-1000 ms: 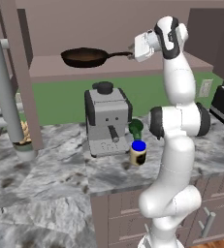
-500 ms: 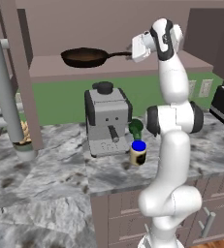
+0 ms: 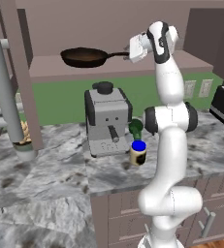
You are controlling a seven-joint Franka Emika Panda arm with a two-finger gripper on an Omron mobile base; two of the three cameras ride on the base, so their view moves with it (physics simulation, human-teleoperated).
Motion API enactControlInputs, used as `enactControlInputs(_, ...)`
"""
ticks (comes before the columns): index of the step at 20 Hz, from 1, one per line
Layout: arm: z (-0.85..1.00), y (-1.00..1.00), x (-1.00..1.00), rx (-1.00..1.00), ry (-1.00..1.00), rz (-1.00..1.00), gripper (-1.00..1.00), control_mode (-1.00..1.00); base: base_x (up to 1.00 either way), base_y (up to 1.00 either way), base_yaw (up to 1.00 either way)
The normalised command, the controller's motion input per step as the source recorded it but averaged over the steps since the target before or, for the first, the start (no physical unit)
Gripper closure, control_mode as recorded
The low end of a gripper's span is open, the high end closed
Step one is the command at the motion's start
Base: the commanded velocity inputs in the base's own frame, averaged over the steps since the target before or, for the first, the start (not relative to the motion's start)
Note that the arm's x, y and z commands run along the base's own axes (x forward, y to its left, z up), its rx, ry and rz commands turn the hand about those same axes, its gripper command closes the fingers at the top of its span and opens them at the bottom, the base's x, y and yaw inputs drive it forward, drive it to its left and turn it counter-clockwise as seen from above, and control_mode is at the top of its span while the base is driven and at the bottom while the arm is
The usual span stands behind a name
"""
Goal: Pick the pan from the cabinet and place it on the stove. Then turn on the stove burner for the pan.
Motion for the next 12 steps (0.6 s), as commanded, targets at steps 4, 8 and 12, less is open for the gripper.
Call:
enactControlInputs(4,-0.07,0.0,0.25,-0.03,0.0,0.03,-1.0,-1.0,0.0,0.0,0.0)
enactControlInputs(8,-0.04,0.0,0.15,-0.02,0.0,0.06,-1.0,-1.0,0.0,0.0,0.0)
enactControlInputs(12,-0.06,0.0,0.08,-0.03,0.0,0.06,-1.0,-1.0,0.0,0.0,0.0)
